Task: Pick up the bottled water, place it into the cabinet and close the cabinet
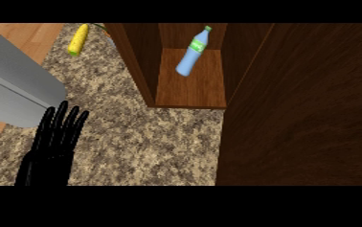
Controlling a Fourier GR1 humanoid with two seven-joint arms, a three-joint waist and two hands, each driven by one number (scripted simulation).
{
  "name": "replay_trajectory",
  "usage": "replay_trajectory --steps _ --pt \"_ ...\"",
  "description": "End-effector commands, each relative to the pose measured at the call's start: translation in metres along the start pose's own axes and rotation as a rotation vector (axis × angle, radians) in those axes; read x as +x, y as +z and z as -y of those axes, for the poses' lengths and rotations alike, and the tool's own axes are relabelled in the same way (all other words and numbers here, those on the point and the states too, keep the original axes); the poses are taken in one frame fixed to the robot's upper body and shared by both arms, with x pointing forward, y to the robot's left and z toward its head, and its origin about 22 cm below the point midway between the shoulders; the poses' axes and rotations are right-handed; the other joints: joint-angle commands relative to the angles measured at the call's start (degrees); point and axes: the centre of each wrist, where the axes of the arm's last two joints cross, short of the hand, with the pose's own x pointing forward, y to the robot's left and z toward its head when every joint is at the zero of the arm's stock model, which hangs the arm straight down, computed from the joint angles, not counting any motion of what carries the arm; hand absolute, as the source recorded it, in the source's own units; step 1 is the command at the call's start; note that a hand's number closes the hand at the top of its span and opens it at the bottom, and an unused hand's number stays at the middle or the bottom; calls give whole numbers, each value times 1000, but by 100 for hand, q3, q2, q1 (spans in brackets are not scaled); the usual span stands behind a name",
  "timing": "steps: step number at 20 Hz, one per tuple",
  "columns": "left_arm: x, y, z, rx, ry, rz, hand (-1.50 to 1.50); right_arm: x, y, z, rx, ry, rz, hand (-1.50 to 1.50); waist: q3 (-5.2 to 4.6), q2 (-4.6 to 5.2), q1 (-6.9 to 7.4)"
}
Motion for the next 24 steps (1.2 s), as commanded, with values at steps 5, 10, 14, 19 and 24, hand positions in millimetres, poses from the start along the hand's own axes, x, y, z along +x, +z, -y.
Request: replay_trajectory --steps 5,10,14,19,24 --pt "32 8 -29 -23 -7 0 -150 34 -22 -20 107 46 50 150 -27 82 179" --pt "41 12 -33 -47 -1 3 -150 23 -32 -27 67 -73 136 150 -21 154 425" --pt "47 17 -41 -70 -6 -19 -150 20 -35 -25 105 -54 87 150 -30 197 618" --pt "58 8 -47 -116 4 16 -150 15 -41 -18 112 -14 64 150 -44 264 779" --pt "62 8 -47 -151 7 -1 -150 12 -44 -12 156 26 44 150 -52 299 987"
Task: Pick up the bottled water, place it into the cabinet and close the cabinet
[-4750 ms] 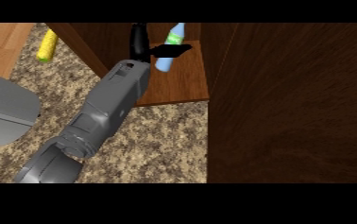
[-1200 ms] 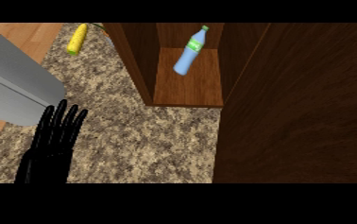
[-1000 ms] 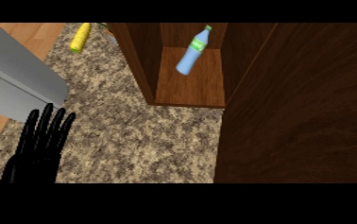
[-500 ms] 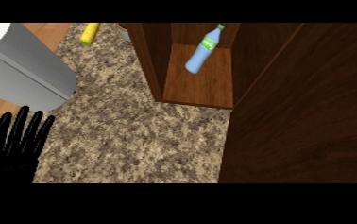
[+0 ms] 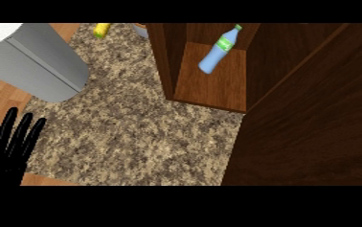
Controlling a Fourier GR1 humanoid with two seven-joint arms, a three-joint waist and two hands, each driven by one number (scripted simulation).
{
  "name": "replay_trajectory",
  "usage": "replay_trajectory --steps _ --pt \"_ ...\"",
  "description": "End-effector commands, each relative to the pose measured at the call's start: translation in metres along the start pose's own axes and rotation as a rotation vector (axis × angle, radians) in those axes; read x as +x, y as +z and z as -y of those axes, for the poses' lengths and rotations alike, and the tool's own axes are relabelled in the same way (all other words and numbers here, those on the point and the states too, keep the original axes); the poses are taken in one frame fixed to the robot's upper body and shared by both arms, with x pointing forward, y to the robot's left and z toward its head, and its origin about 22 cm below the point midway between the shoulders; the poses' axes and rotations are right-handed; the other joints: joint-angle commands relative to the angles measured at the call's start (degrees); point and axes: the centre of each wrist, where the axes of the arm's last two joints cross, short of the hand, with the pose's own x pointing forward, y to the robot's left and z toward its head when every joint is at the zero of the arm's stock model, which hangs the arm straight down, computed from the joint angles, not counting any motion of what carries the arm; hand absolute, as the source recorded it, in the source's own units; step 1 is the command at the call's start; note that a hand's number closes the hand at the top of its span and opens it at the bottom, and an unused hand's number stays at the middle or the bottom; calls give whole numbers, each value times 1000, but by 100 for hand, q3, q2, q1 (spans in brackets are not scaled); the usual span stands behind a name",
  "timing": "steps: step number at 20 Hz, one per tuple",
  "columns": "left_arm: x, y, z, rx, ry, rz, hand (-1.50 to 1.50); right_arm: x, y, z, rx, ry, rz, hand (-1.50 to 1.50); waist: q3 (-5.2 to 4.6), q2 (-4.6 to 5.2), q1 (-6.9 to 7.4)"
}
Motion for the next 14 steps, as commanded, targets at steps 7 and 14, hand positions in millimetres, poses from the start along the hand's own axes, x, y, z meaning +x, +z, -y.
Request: replay_trajectory --steps 7,14 --pt "6 -3 -3 -58 6 -20 -150 18 -22 4 303 184 -25 -150 -53 40 417" --pt "13 -3 -13 -57 -15 -33 -150 17 -32 10 317 216 -13 150 -57 13 416"
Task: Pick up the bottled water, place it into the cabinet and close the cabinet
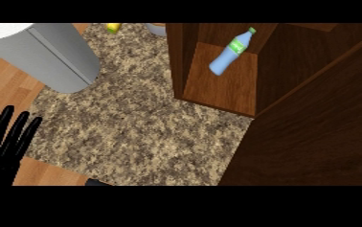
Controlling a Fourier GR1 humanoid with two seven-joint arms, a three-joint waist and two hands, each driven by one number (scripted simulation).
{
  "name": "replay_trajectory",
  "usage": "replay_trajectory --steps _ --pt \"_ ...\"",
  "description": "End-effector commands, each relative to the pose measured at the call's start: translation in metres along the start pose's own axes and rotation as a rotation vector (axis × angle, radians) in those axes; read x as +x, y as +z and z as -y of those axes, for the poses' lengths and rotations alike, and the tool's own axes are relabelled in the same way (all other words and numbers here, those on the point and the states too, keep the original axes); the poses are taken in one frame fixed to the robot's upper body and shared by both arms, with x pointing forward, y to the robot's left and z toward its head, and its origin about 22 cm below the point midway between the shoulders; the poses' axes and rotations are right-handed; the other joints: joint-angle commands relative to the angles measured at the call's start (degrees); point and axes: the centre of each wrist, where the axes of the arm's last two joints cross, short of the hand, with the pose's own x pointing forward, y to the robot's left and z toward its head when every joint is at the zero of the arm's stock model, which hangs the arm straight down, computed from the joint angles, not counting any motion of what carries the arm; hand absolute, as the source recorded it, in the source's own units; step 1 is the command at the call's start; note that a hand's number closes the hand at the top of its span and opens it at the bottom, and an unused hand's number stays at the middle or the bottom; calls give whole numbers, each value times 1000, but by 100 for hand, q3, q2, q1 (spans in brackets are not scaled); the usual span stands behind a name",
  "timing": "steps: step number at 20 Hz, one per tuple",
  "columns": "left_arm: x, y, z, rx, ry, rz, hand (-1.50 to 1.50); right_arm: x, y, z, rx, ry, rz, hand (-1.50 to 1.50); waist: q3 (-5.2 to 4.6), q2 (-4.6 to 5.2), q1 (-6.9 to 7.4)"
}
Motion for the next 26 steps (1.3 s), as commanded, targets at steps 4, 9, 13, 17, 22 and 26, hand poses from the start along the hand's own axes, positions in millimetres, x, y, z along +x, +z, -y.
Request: replay_trajectory --steps 4,9,13,17,22,26 --pt "5 -2 -6 1 -12 2 -150 9 -18 -4 155 69 -34 150 -27 2 -17" --pt "9 -5 -11 -11 -19 5 -150 11 -21 1 141 82 1 150 -27 36 -63" --pt "11 -4 -12 -9 -16 11 -150 7 -21 2 109 51 6 150 -26 70 -30" --pt "12 -4 -14 -11 -26 15 -150 -2 -21 -1 130 -35 0 150 -17 195 76" --pt "15 -11 -13 -54 -11 22 -150 -8 -22 -3 154 -100 33 150 -5 319 270" --pt "18 -13 -14 -55 -18 34 -150 -9 -22 2 86 -111 49 150 16 326 265"
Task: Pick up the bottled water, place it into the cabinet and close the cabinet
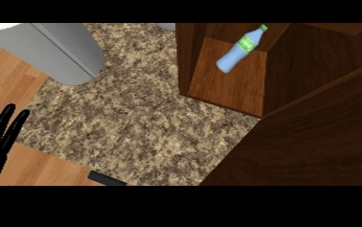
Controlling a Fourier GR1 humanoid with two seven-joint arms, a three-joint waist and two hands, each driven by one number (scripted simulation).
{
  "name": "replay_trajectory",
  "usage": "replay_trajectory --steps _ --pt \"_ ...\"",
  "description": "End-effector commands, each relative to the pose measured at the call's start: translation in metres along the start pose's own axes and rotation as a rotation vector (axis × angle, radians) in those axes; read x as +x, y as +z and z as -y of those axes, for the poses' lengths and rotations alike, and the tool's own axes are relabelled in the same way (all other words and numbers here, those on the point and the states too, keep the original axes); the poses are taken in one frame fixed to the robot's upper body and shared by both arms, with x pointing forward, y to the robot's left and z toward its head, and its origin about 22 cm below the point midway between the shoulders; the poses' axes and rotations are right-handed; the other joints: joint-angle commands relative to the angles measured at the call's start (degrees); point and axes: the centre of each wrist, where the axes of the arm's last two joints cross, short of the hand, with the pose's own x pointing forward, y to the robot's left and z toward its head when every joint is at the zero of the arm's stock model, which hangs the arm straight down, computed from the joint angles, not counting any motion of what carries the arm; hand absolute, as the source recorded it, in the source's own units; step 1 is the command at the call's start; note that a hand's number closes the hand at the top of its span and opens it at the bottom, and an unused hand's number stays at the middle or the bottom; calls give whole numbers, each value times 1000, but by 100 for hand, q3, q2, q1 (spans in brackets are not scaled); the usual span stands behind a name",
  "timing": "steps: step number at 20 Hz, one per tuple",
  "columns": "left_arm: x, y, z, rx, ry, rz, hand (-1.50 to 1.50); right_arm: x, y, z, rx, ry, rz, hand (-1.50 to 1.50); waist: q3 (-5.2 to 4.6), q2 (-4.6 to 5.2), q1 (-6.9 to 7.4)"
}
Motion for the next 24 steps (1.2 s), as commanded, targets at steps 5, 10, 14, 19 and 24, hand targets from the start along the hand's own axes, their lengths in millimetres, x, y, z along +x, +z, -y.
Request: replay_trajectory --steps 5,10,14,19,24 --pt "3 0 -3 -8 3 -7 -150 -8 -16 2 -79 -53 -2 150 24 4 29" --pt "7 -4 -9 -13 -14 -4 -150 -8 -18 20 -72 78 -106 150 8 -4 15" --pt "3 -4 -6 -14 7 -3 -150 -15 -28 33 -88 112 -174 150 13 -19 -28" --pt "3 0 -11 5 3 -13 -150 -29 -49 52 -142 95 -225 150 34 -60 3" --pt "2 2 -17 23 4 -20 -150 -43 -80 77 -177 61 -256 150 63 -72 -41"
